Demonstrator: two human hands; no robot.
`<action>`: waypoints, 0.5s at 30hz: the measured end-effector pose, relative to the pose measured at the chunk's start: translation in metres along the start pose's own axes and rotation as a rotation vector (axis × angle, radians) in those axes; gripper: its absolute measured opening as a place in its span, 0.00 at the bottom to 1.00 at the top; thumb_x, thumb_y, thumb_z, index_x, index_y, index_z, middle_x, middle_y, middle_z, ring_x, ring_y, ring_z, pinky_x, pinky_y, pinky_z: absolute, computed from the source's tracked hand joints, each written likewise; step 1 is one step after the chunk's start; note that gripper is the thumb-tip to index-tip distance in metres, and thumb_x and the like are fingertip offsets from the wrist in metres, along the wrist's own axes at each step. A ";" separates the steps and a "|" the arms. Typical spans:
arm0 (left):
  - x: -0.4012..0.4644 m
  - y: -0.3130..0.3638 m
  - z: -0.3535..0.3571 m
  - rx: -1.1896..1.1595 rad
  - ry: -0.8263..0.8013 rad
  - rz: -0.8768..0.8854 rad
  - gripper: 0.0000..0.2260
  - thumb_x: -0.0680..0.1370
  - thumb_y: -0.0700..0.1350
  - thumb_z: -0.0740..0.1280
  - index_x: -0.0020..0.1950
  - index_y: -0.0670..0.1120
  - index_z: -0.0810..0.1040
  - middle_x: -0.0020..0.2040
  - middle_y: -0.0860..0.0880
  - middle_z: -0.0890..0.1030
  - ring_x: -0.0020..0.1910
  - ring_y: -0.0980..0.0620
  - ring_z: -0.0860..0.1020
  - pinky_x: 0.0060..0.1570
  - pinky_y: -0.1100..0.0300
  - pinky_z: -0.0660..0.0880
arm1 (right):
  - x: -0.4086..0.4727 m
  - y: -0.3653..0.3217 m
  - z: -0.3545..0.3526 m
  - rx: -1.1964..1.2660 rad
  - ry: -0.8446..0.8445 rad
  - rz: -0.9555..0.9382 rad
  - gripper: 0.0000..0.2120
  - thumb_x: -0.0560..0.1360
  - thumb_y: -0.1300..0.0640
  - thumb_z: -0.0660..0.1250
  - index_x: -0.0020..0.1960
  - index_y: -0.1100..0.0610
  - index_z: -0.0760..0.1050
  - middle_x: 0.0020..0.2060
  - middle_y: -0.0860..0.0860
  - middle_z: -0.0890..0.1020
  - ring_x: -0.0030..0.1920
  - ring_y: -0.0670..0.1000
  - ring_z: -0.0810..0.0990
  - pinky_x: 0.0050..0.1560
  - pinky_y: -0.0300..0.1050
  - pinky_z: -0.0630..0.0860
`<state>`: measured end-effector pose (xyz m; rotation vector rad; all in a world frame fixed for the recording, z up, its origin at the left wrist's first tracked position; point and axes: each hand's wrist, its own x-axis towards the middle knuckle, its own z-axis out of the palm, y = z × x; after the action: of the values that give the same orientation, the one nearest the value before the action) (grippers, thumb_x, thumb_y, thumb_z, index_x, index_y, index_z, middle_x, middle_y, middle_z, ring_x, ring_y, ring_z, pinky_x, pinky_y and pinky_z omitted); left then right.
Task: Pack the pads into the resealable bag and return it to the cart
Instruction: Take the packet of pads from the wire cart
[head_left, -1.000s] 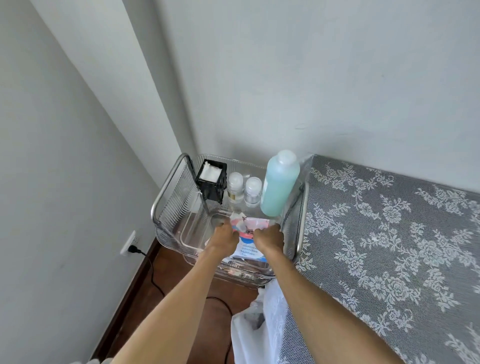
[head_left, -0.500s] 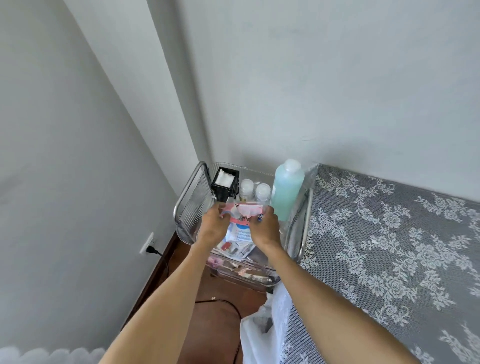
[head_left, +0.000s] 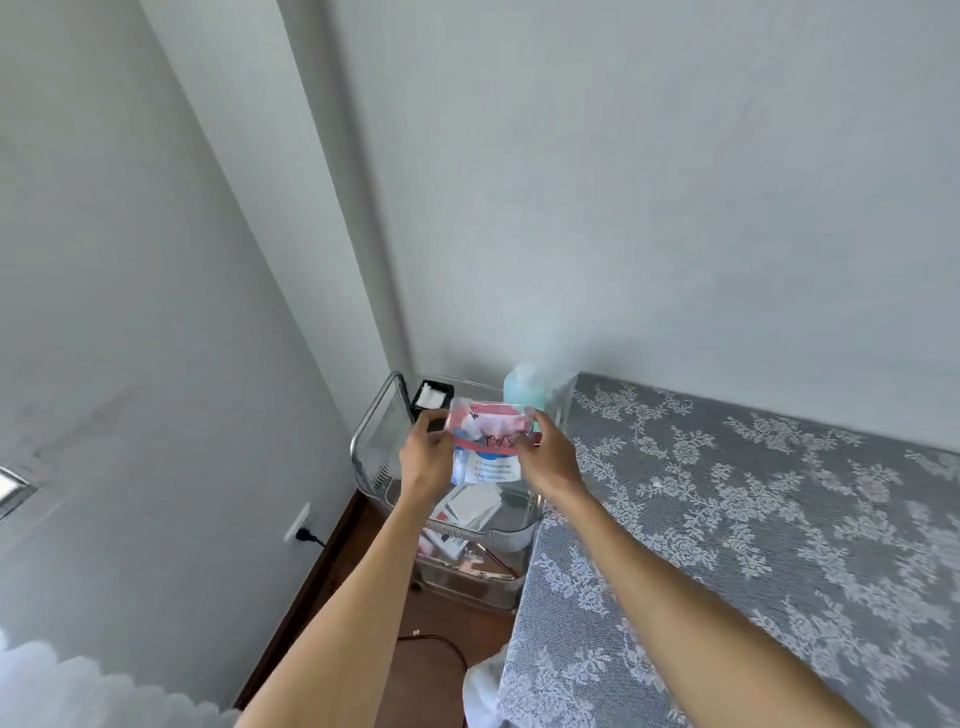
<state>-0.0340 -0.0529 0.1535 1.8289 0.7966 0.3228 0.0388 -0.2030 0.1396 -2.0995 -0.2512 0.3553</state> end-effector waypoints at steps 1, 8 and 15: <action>-0.010 0.007 0.007 -0.021 -0.016 0.001 0.15 0.77 0.37 0.59 0.60 0.51 0.75 0.48 0.49 0.84 0.38 0.51 0.79 0.34 0.60 0.72 | -0.006 0.003 -0.015 0.000 0.001 -0.001 0.20 0.80 0.54 0.61 0.72 0.50 0.66 0.47 0.50 0.81 0.34 0.46 0.77 0.27 0.37 0.68; -0.089 0.050 0.081 -0.111 -0.148 0.012 0.11 0.80 0.41 0.62 0.62 0.46 0.74 0.56 0.41 0.82 0.53 0.41 0.80 0.47 0.52 0.76 | -0.057 0.051 -0.118 0.037 0.108 0.056 0.19 0.80 0.53 0.63 0.70 0.50 0.69 0.46 0.48 0.80 0.39 0.46 0.82 0.27 0.37 0.75; -0.168 0.070 0.169 -0.188 -0.218 0.018 0.08 0.79 0.41 0.64 0.58 0.44 0.76 0.49 0.49 0.80 0.47 0.54 0.77 0.43 0.63 0.71 | -0.108 0.121 -0.219 0.120 0.164 0.139 0.16 0.77 0.48 0.67 0.63 0.48 0.74 0.51 0.49 0.83 0.34 0.42 0.79 0.25 0.32 0.70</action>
<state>-0.0372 -0.3003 0.1737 1.6621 0.5789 0.1984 0.0184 -0.4740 0.1623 -2.0196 0.0125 0.2716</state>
